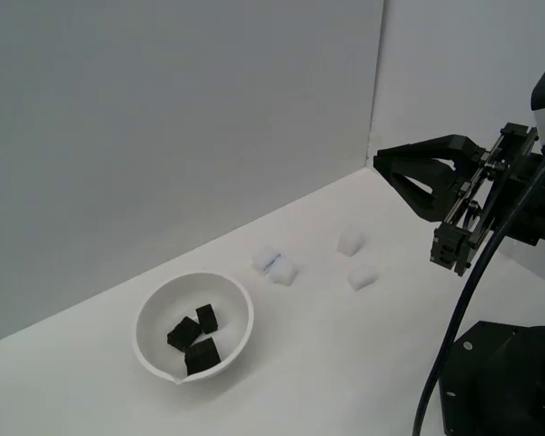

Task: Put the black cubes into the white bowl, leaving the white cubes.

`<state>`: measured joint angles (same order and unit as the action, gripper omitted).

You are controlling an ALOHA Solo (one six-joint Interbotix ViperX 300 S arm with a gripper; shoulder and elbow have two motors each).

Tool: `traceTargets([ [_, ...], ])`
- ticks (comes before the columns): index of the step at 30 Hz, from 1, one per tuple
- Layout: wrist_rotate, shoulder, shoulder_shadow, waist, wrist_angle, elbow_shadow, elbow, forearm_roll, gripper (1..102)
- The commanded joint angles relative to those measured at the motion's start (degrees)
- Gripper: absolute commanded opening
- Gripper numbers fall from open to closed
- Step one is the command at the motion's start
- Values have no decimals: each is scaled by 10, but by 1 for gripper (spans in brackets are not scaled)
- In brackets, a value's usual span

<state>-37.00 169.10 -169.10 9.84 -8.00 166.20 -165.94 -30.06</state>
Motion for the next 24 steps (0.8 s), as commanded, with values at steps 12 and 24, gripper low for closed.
traceTargets([
  [12, 19, 69, -70, 7, -31, 18, -22, -9, 3],
  [24, 25, 101, -103, 4, -32, 27, -30, -10, 3],
])
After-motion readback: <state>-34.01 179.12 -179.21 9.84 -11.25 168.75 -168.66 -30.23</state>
